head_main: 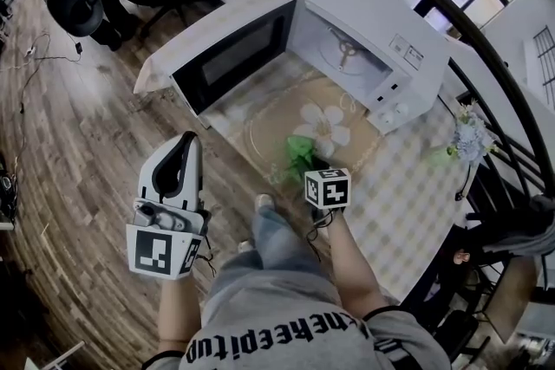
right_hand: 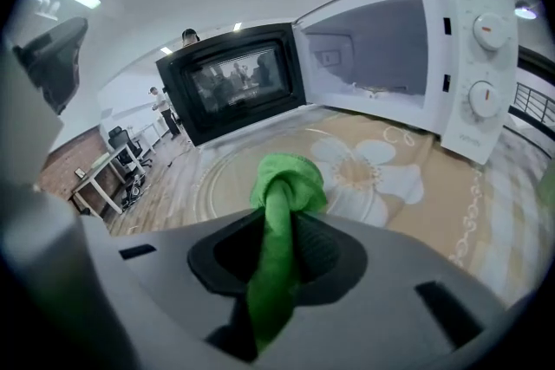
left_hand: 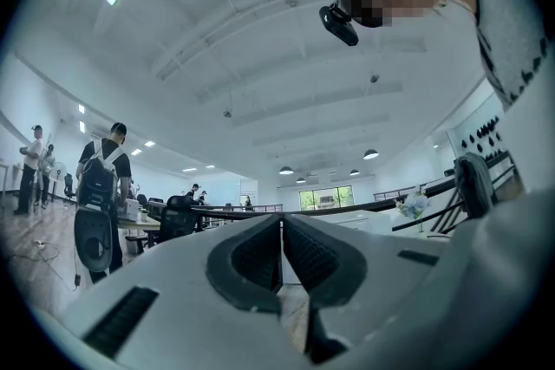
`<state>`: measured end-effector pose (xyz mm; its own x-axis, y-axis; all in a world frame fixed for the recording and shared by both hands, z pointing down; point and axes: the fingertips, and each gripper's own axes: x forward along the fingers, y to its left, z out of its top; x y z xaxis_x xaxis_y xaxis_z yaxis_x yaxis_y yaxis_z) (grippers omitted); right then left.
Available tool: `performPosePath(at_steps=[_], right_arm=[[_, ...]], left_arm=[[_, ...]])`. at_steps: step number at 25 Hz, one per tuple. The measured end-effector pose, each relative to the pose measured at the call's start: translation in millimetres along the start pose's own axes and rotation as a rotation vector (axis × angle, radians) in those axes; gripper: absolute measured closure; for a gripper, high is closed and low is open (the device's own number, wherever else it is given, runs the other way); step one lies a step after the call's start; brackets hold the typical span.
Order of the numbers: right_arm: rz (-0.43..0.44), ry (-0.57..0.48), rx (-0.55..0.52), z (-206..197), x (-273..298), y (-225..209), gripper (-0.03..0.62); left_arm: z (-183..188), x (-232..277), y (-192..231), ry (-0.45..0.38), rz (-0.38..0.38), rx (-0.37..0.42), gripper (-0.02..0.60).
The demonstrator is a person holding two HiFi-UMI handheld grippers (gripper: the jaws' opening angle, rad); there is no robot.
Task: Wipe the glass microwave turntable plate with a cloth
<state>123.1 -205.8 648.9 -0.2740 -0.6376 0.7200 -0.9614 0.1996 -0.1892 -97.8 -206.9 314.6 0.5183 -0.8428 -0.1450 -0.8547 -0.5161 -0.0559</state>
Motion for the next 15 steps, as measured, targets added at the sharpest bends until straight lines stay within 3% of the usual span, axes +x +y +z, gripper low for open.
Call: performPosePath(at_steps=[9, 15], right_arm=[[-0.100, -0.010, 0.008, 0.3, -12.6, -37.9, 0.508], [-0.116, -0.005, 0.022, 0.2, -12.7, -42.2, 0.508]], left_arm=[[2.1, -1.7, -0.6, -0.004, -0.006, 0.003, 0.569], [4.6, -4.4, 0.1, -0.010, -0.005, 0.002, 0.569]])
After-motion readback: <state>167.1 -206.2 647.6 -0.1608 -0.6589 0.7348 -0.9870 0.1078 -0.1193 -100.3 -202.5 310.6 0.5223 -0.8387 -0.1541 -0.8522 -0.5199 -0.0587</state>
